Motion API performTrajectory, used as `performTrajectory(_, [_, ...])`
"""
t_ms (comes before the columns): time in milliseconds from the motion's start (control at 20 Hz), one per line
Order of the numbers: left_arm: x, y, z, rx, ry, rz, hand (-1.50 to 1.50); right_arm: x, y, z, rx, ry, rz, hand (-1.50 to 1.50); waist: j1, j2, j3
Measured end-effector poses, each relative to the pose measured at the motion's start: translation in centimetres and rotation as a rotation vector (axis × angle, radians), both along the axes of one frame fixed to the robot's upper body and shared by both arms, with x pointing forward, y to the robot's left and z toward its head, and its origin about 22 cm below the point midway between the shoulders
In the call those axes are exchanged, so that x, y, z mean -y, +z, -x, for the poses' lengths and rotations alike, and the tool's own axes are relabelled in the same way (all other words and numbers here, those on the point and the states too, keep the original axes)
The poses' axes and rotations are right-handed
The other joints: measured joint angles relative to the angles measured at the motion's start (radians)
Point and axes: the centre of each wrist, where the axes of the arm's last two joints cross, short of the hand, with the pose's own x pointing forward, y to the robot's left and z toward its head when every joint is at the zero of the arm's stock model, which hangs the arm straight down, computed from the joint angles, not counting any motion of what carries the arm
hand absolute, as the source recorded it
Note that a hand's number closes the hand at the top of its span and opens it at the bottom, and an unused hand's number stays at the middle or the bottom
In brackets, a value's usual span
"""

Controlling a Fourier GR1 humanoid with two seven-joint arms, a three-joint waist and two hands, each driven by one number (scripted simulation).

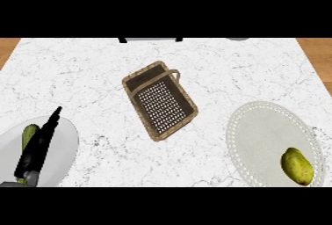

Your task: Pick the pear from the placemat and place it in the basket

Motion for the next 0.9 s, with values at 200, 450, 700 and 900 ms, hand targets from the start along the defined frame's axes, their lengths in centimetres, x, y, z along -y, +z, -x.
performTrajectory(200, [1.0, 0.2, -0.4, -0.009, -0.02, 0.0, 0.0, -2.4, -0.1, 0.7, 0.004, -0.026, -0.032, -1.5, 0.017, 0.001, 0.001])
performTrajectory(450, [1.3, 0.5, -0.7, -0.012, -0.034, 0.0, 0.0, -3.3, -0.7, 0.1, 0.026, -0.031, -0.015, -1.5, 0.033, 0.002, 0.003])
performTrajectory(700, [1.3, 0.4, -0.4, -0.01, -0.043, -0.006, 0.0, -2.8, -1.5, -1.3, 0.046, -0.04, 0.019, -1.5, 0.04, 0.002, 0.004])
performTrajectory(900, [1.3, 0.3, -0.3, -0.015, -0.042, -0.002, 0.0, -2.4, -2.1, -2.3, 0.045, -0.045, 0.043, -1.5, 0.039, 0.001, 0.004])
